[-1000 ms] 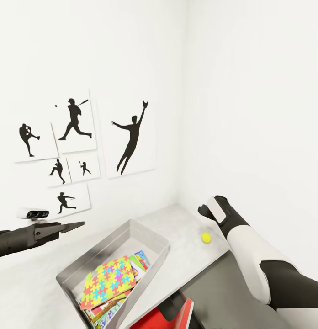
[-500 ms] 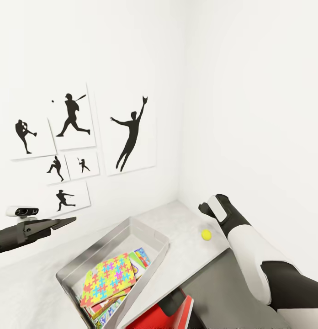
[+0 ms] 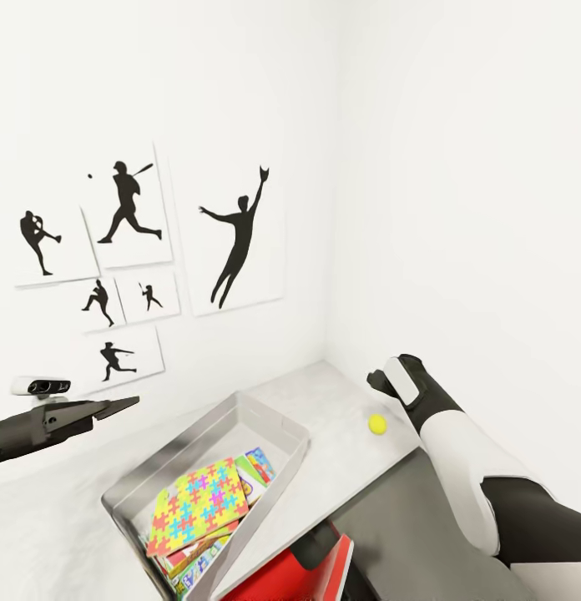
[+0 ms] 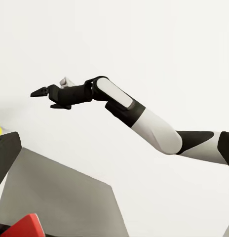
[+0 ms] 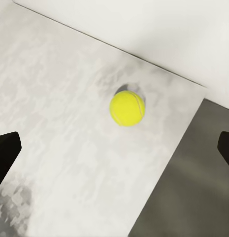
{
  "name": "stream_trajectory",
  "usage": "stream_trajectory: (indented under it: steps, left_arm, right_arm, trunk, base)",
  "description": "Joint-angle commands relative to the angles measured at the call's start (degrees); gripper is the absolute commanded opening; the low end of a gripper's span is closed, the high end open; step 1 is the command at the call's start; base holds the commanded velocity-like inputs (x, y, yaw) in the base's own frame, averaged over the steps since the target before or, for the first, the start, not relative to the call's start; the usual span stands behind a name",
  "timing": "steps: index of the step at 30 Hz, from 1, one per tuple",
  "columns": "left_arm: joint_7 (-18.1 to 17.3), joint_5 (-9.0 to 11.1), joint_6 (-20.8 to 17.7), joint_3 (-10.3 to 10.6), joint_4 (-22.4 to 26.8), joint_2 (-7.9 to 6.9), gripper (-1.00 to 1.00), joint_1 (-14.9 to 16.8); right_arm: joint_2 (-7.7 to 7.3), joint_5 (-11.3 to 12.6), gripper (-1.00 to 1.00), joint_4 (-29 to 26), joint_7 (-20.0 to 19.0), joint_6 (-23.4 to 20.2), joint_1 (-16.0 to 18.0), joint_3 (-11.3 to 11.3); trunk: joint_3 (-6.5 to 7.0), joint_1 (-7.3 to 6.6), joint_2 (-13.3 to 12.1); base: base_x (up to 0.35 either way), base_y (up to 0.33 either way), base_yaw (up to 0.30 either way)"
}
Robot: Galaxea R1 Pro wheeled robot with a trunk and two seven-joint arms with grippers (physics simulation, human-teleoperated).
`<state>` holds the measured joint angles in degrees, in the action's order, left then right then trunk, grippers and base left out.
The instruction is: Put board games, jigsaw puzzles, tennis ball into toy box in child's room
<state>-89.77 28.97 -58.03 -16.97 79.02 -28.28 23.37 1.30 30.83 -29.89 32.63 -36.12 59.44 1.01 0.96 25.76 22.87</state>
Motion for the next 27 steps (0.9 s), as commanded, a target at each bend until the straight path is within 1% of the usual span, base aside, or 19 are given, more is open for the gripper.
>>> stream_trajectory:
  steps: [1,15,22,27]
  left_arm:
    - [-0.2,-0.1,-0.6,0.0,0.0,-0.02,1.00,0.0]
    - [-0.2,-0.2,-0.6,0.0,0.0,-0.02,1.00,0.0]
    - [-0.2,-0.3,-0.6,0.0,0.0,-0.08,1.00,0.0]
    - [-0.2,-0.3,-0.6,-0.1,0.0,-0.10,1.00,0.0]
  right_arm:
    - [0.03,0.4,1.00,-0.1,0.4,-0.1,0.0,0.1]
    - [-0.03,0.4,1.00,-0.2,1.0,-0.3,1.0,0.3]
    - [-0.06,0.4,1.00,-1.7,1.1,-0.6,1.7,0.3]
    - [-0.87,0.4,1.00,-2.0,1.1,-0.8,2.4,0.3]
  trunk:
    - [-0.12,0.02,0.1]
    - [-1.42,0.02,0.1]
    - [-2.07,0.02,0.1]
    - [-2.54,0.02,0.1]
  base:
    - [0.000,0.000,0.000]
    - [0.000,0.000,0.000]
    - [0.000,0.000,0.000]
    - [0.000,0.000,0.000]
